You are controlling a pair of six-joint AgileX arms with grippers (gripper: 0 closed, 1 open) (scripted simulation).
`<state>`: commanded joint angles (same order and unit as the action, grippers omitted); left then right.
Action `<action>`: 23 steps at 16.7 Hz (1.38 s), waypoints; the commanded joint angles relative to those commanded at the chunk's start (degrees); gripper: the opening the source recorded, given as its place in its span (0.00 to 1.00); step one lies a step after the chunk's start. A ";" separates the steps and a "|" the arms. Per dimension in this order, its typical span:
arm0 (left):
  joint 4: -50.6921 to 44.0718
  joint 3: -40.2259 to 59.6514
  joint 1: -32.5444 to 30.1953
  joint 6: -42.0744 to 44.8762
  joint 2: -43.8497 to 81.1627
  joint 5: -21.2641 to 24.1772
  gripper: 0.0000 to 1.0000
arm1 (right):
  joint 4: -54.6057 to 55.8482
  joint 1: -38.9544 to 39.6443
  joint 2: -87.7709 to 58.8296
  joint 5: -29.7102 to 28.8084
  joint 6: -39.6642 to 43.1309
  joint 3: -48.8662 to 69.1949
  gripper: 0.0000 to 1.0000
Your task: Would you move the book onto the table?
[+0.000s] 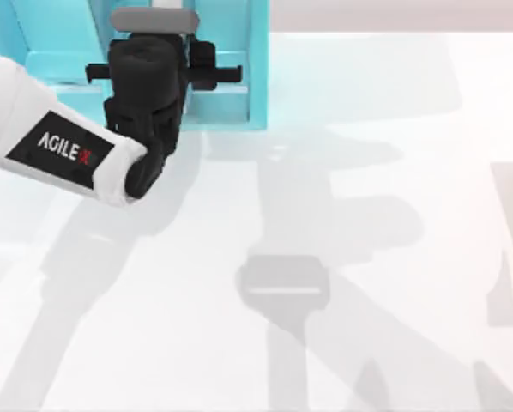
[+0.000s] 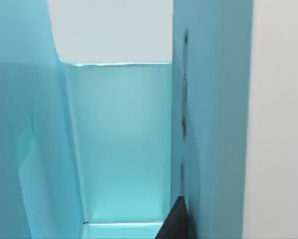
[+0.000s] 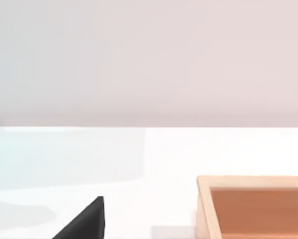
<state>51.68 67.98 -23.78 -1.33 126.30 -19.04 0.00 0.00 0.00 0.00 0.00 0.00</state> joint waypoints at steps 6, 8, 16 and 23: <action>-14.94 -11.14 -5.65 -0.68 -27.06 -6.16 0.00 | 0.00 0.00 0.00 0.00 0.00 0.00 1.00; -19.95 -14.78 -7.69 -0.83 -36.29 -8.38 0.00 | 0.00 0.00 0.00 0.00 0.00 0.00 1.00; -29.91 -21.92 -11.92 -1.06 -52.14 -12.90 0.00 | 0.00 0.00 0.00 0.00 0.00 0.00 1.00; -30.57 -21.26 -12.44 2.10 -51.48 -12.98 0.00 | 0.00 0.00 0.00 0.00 0.00 0.00 1.00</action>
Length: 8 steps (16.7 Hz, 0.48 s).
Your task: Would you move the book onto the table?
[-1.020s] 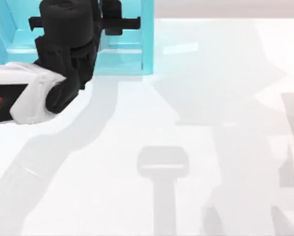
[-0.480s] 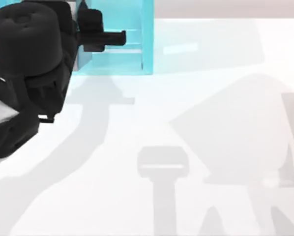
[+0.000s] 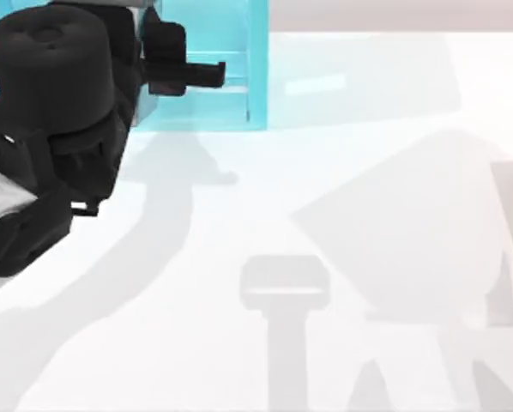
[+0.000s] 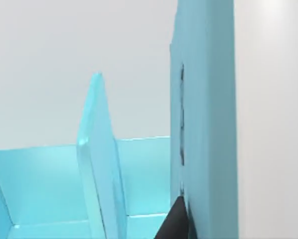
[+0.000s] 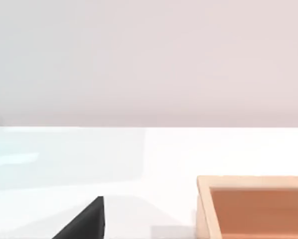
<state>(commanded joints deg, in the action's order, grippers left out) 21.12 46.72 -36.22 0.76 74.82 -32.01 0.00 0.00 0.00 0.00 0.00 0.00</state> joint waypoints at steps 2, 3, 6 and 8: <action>-1.17 0.91 -1.18 5.04 0.58 -0.30 0.00 | 0.00 0.00 0.00 0.00 0.00 0.00 1.00; -1.93 1.45 -1.91 8.40 0.99 -0.53 0.00 | 0.00 0.00 0.00 0.00 0.00 0.00 1.00; -4.73 3.21 -4.46 22.01 2.77 -1.53 0.00 | 0.00 0.00 0.00 0.00 0.00 0.00 1.00; -6.82 4.42 -6.36 34.04 4.42 -2.50 0.00 | 0.00 0.00 0.00 0.00 0.00 0.00 1.00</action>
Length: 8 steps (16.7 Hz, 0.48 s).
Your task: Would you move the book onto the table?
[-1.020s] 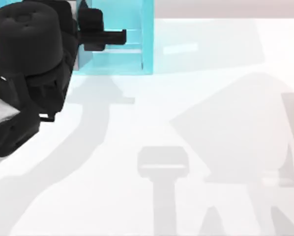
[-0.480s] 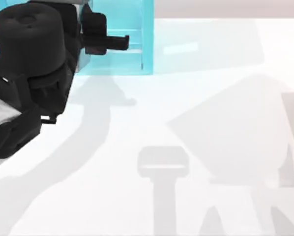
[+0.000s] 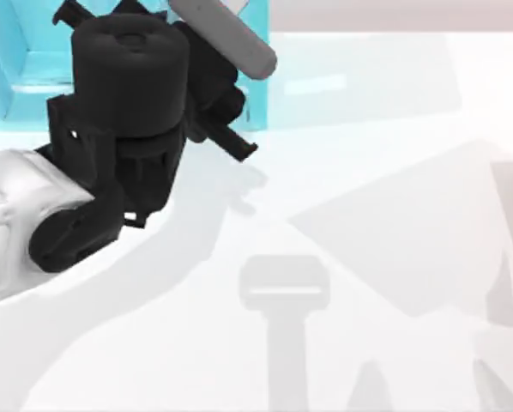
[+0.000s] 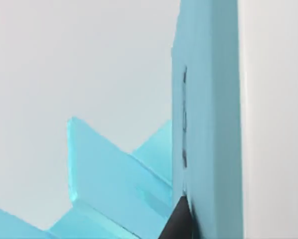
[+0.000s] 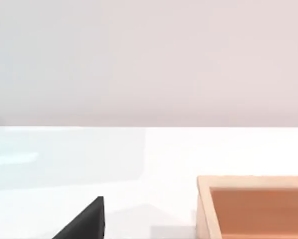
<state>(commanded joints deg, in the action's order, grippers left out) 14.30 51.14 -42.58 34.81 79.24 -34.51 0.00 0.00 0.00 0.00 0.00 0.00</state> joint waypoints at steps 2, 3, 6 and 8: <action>-2.08 1.21 -1.97 14.01 1.97 -1.18 0.00 | 0.00 0.00 0.00 0.00 0.00 0.00 1.00; -3.06 1.81 -2.98 21.89 3.09 -1.86 0.00 | 0.00 0.00 0.00 0.00 0.00 0.00 1.00; -5.62 3.59 -6.00 48.41 6.89 -4.26 0.00 | 0.00 0.00 0.00 0.00 0.00 0.00 1.00; -6.84 4.75 -7.98 68.43 9.75 -6.16 0.00 | 0.00 0.00 0.00 0.00 0.00 0.00 1.00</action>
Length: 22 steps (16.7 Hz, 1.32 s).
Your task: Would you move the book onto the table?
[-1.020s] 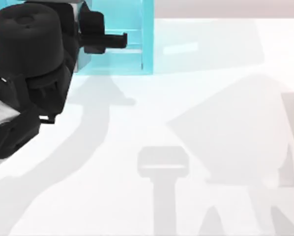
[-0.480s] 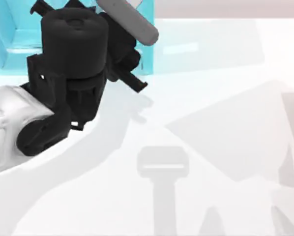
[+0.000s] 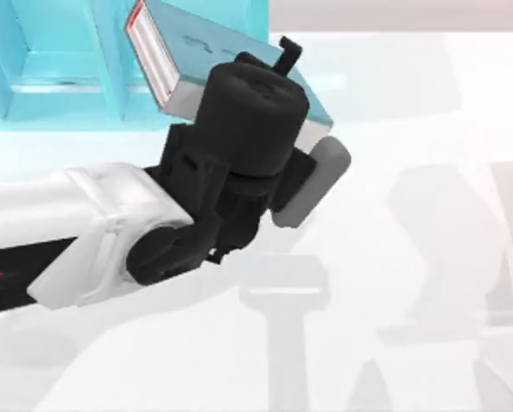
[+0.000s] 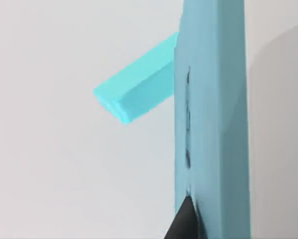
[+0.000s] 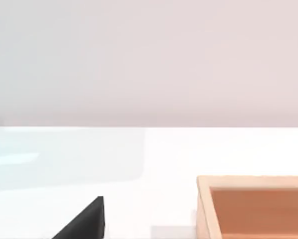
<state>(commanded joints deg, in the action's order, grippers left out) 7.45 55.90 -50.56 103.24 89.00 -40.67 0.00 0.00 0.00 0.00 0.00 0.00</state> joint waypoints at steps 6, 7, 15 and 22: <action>-0.55 3.33 -5.41 61.01 9.70 -7.10 0.00 | 0.00 0.00 0.00 0.00 0.00 0.00 1.00; -0.23 3.87 -6.22 69.87 11.39 -8.43 0.00 | 0.00 0.00 0.00 0.00 0.00 0.00 1.00; 5.14 7.74 -11.09 121.07 23.33 -19.01 0.00 | 0.00 0.00 0.00 0.00 0.00 0.00 1.00; 8.47 9.20 -12.48 135.86 27.54 -23.46 0.00 | 0.00 0.00 0.00 0.00 0.00 0.00 1.00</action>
<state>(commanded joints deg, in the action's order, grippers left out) 15.92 65.10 -63.04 239.10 116.53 -64.13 0.00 0.00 0.00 0.00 0.00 0.00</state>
